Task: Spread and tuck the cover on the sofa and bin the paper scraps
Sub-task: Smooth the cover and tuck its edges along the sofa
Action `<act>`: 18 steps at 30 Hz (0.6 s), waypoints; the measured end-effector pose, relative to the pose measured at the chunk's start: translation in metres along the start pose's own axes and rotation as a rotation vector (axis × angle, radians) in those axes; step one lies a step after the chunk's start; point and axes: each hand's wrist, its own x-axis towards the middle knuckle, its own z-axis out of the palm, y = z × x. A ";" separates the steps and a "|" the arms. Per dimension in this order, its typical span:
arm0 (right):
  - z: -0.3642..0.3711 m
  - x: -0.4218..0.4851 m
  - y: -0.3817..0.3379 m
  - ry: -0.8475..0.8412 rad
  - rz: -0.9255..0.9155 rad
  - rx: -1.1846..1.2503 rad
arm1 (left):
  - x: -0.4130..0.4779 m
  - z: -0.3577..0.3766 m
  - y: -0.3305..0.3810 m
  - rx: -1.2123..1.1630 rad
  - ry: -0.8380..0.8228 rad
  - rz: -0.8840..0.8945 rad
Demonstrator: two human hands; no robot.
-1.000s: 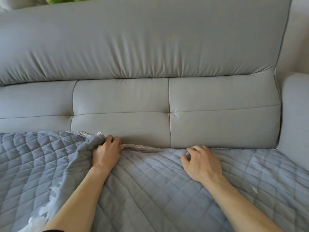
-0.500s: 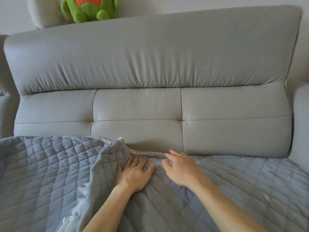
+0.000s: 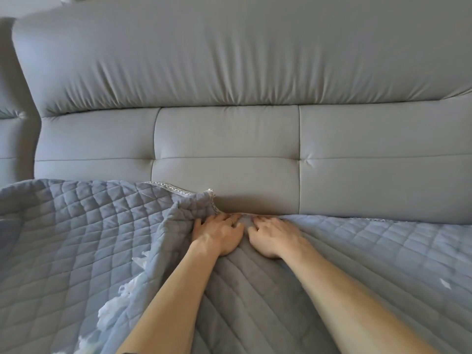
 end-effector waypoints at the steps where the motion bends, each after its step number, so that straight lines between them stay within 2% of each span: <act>1: 0.006 -0.004 -0.001 0.032 -0.013 -0.014 | -0.005 0.006 -0.002 -0.008 0.021 0.003; 5: -0.022 -0.014 0.004 0.135 -0.011 -0.012 | -0.010 -0.025 0.014 -0.008 0.110 0.065; 9: -0.046 -0.012 0.001 0.087 0.008 -0.017 | -0.005 -0.044 0.020 0.050 0.091 0.101; 15: -0.002 0.013 0.000 -0.034 0.007 -0.064 | 0.016 0.001 0.002 0.035 -0.053 0.023; 18: 0.020 0.006 -0.010 0.042 -0.072 0.001 | 0.003 0.020 -0.015 0.005 0.033 -0.050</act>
